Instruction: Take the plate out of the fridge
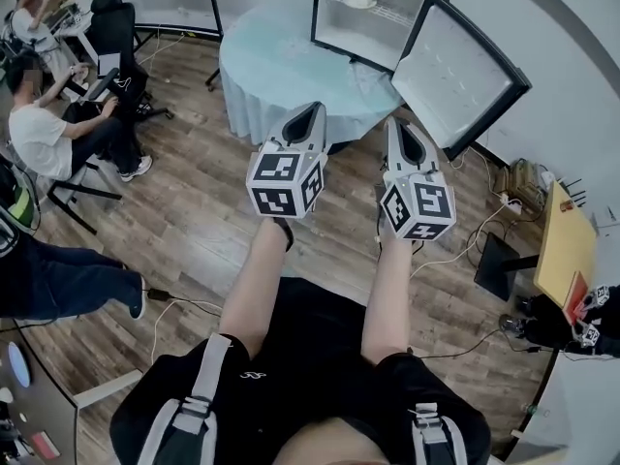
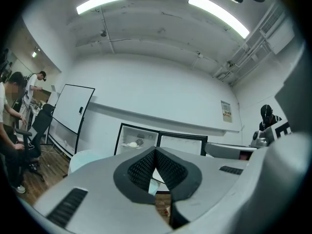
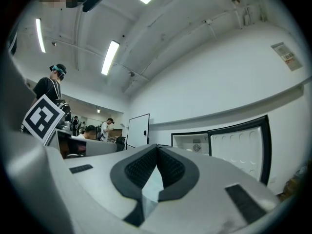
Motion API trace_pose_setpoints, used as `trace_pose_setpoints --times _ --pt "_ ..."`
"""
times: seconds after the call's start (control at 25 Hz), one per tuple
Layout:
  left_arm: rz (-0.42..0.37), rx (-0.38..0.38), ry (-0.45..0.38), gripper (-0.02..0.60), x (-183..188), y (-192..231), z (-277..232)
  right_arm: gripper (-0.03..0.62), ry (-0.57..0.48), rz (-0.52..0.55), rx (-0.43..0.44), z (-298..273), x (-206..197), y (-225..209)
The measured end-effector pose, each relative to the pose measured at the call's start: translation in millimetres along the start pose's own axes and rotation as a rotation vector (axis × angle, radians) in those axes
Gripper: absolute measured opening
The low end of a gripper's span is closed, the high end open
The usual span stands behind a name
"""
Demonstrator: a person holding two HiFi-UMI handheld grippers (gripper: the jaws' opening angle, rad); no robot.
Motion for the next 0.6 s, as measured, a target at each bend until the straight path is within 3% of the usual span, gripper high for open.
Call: trace_pose_setpoints --times 0.4,0.6 --pt "0.021 0.062 -0.023 0.011 40.0 121.5 -41.1 0.002 -0.025 -0.037 0.068 -127.0 -1.7 44.2" --pt "0.070 0.097 0.002 0.011 31.6 182.7 -42.9 0.002 0.015 -0.029 0.110 -168.8 -22.1 85.5"
Point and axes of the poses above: the fingertips, and each gripper's own axes: z backward along the fingers, y to its left, x out of its top, the point moved 1 cm from there along z, backward along the fingers, and after that the axes turned 4 degrees about x, right-handed, at the moved point
